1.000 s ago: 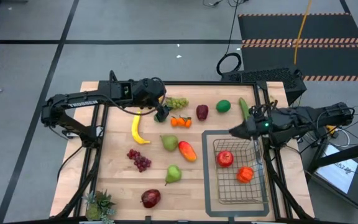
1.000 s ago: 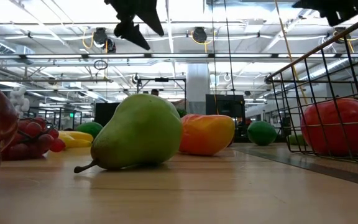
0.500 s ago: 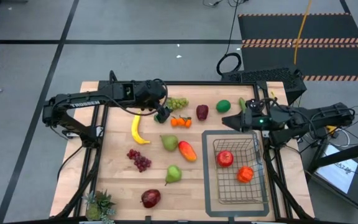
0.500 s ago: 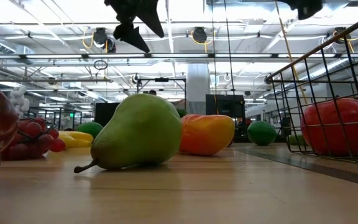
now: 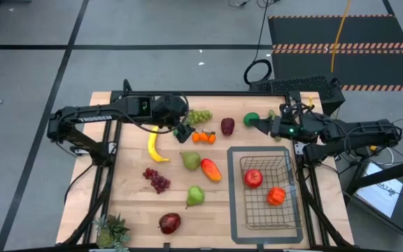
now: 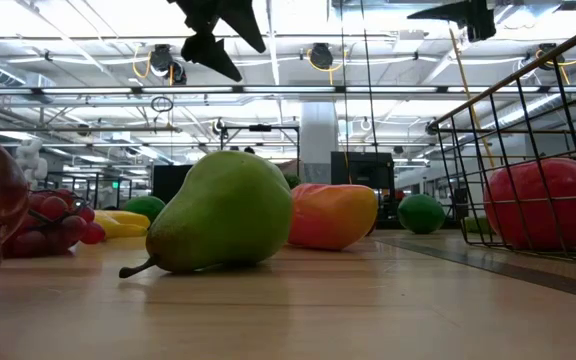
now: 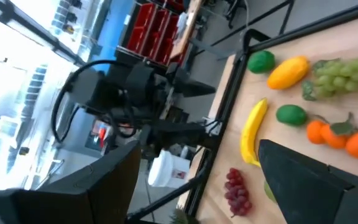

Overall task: Build produce basket
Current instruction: Put the top dark red apple into the wire basket

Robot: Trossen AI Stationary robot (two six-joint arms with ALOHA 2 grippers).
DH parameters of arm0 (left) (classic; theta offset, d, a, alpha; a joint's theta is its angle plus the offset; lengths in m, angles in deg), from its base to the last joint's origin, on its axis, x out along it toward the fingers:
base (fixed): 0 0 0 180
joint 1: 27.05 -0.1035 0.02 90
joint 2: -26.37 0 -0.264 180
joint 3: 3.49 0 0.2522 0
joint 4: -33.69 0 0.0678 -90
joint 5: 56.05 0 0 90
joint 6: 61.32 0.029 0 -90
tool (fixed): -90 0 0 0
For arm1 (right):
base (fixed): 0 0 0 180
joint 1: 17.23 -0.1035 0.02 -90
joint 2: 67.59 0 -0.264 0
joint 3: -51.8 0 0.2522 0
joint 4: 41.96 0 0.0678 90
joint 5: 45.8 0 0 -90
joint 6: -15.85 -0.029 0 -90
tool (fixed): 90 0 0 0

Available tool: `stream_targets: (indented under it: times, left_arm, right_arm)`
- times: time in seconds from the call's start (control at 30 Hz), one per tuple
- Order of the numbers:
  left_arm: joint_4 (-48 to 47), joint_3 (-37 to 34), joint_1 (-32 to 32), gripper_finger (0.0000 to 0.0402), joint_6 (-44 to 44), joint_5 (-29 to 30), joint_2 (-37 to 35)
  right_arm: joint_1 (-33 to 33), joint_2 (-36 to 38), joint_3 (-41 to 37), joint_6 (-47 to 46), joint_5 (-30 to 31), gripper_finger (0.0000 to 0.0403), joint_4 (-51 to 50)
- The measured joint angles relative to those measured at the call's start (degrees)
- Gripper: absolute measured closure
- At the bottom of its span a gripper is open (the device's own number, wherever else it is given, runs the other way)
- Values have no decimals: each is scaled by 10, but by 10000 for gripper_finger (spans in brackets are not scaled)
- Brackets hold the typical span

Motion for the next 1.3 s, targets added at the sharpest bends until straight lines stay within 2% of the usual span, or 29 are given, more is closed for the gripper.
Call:
stream_targets:
  times: [0.27, 0.53, 0.77, 0.9, 1.0, 1.13, 1.23, 1.3]
  left_arm:
    - [-5, 0, 1, 5, 1, 0, 0]
    - [-49, 0, 5, 5, -15, 2, 0]
    - [-34, 0, 21, 5, -31, 2, 0]
    - [-26, 0, 23, 5, -37, 3, 0]
    - [-26, 0, 23, 5, -53, 4, 0]
    - [-26, 0, 23, 5, -62, 8, 0]
    - [-25, 0, 23, 5, -63, 10, 0]
    - [-25, 0, 23, 5, -63, 16, 0]
  right_arm:
    - [6, 0, 0, 4, 0, 86, -12]
    - [9, 0, 0, 4, 0, 86, -27]
    - [8, 0, 0, 4, 0, 86, -30]
    - [10, 0, 0, -4, 0, 86, -65]
    - [16, 0, 0, -43, 0, 86, -100]
    - [34, -3, 0, -91, 0, 86, -127]
    - [60, -15, 0, -99, -1, 86, -100]
    - [85, -32, 9, -97, -29, 86, -90]
